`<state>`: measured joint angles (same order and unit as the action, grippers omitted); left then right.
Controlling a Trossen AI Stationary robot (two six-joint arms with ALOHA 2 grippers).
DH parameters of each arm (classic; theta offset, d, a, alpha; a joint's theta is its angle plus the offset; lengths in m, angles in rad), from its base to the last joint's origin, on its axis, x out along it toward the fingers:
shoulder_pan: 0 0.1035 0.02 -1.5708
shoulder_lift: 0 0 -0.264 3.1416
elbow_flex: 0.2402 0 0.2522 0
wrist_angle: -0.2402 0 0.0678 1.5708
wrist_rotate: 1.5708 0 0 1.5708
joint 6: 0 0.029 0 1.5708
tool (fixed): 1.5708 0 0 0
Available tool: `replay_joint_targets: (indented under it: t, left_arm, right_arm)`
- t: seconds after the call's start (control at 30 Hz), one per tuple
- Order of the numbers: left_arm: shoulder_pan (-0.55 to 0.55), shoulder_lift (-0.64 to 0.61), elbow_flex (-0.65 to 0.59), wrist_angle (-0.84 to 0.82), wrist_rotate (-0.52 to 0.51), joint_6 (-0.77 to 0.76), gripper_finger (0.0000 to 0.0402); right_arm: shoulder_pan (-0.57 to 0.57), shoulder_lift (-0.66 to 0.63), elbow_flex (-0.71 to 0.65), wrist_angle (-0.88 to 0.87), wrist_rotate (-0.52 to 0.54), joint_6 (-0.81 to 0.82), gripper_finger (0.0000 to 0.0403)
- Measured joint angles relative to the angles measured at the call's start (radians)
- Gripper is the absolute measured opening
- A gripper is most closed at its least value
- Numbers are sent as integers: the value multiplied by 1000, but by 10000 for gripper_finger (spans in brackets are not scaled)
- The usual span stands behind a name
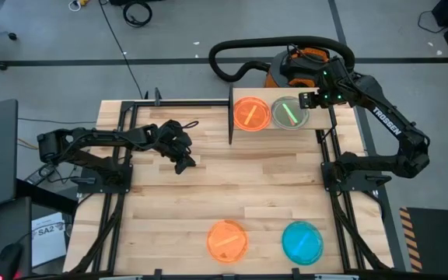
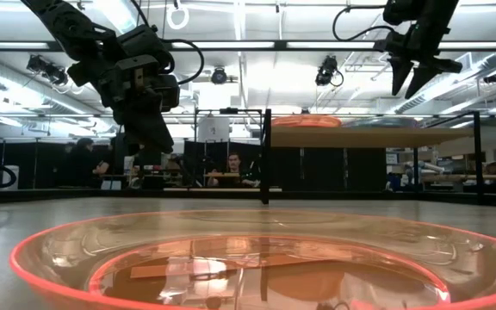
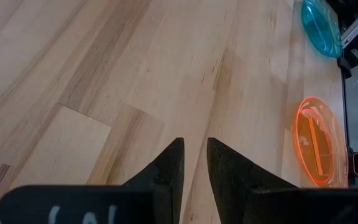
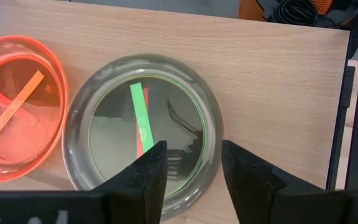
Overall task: Place and stack plates onto a shelf
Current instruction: Stack the orange plate on top of the orange plate on the shelf
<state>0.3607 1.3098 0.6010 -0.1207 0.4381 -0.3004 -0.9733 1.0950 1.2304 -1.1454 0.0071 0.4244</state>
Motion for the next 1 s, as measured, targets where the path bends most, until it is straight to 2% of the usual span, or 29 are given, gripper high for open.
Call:
replay_joint_targets:
  t: [0.37, 0.6, 0.73, 1.0]
  left_arm:
    - [0, 0, 0, 0, 0, -1, 75]
    - [-7, 0, 0, -3, 0, -2, 75]
    - [-43, 0, 0, -3, 0, -18, 75]
    - [-178, 0, 0, 14, -25, -120, 75]
  right_arm:
    - [19, 0, 0, -1, -10, 3, 171]
    - [69, 0, 0, -15, -134, 46, 170]
    - [128, -1, 0, -28, -137, 57, 170]
    - [321, -11, 0, -23, -50, 148, 170]
